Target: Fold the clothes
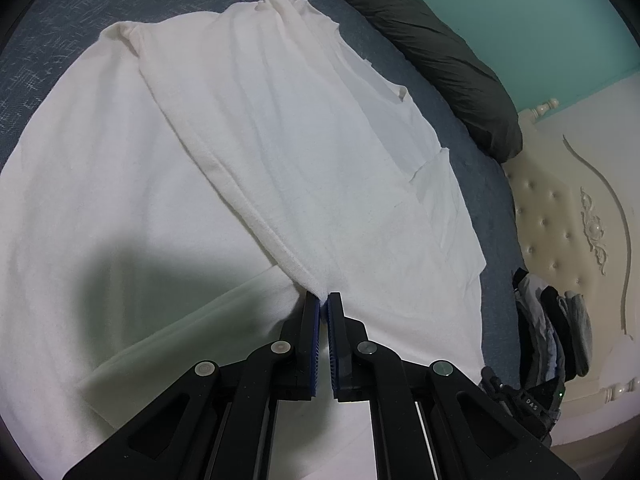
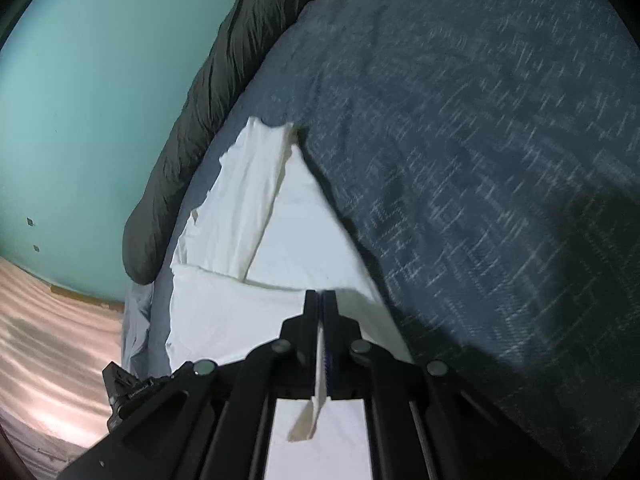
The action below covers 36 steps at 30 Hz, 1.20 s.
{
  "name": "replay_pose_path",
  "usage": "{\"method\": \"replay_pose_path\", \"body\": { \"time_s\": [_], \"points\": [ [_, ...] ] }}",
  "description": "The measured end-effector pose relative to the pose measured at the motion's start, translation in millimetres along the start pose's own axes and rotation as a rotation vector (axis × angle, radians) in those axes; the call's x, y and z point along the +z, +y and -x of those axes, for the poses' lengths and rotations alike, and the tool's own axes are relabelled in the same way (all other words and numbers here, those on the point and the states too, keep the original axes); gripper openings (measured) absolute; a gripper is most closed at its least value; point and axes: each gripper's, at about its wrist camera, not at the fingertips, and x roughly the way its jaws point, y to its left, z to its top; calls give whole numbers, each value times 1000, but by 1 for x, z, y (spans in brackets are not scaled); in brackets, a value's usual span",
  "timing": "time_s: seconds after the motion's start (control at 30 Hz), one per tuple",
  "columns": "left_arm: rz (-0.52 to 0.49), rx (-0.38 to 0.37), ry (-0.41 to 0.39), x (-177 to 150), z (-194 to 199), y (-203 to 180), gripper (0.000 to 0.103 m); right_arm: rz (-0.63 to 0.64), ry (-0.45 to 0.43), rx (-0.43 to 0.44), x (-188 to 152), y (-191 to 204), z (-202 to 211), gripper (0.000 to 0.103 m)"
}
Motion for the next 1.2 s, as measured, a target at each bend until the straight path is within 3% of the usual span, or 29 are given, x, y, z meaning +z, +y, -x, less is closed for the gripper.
{"method": "replay_pose_path", "body": {
  "time_s": [0.17, 0.43, 0.67, 0.8, 1.2],
  "points": [
    [9, -2, -2, 0, 2, 1, 5, -37, 15, -1, -2, -9, -8, 2],
    [20, 37, -54, 11, 29, 13, 14, -39, 17, -4, -2, -11, -7, 2],
    [35, 178, -178, 48, 69, 52, 29, -48, 20, 2, -2, -14, -5, 2],
    [41, 253, -233, 70, 87, 75, 31, -48, 23, -1, -2, -15, -6, 2],
    [-40, 331, -217, 110, 67, 84, 34, -42, 35, -4, -2, -15, -6, 2]
  ]
}}
